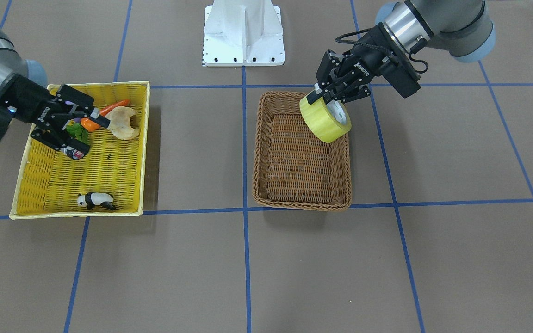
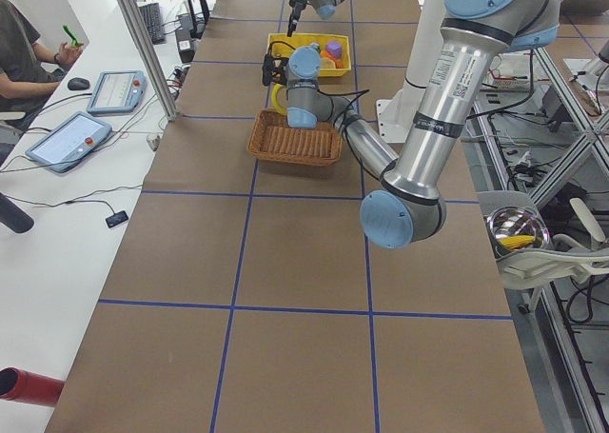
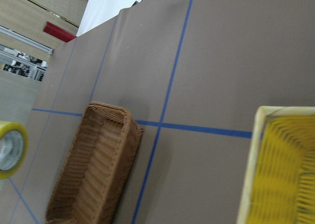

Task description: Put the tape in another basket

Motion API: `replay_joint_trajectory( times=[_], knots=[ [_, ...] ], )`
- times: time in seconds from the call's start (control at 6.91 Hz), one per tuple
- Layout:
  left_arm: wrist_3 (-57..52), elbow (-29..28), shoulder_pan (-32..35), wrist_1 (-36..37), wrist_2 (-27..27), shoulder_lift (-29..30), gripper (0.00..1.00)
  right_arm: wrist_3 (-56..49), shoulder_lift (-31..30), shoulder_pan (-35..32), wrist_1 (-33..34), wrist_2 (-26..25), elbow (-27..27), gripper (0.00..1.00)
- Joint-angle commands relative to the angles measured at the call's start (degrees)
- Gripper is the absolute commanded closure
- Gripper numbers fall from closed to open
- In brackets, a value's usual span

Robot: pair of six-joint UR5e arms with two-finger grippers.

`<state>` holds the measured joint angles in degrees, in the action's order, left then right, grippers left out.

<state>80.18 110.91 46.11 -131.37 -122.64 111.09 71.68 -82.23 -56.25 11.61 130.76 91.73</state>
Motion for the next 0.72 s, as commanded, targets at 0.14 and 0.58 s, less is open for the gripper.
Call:
replay_joint_trajectory(
  times=[0.14, 0.58],
  knots=[
    [-7.83, 4.41, -4.85, 22.36, 8.41, 1.32, 1.0, -25.01, -1.62, -7.8, 24.68, 2.74, 0.82, 0.0],
    [-10.28, 3.62, -7.34, 38.27, 11.01, 7.12, 1.0, -48.24, -1.96, -14.92, 44.13, 3.1, 0.38, 0.0]
  ],
)
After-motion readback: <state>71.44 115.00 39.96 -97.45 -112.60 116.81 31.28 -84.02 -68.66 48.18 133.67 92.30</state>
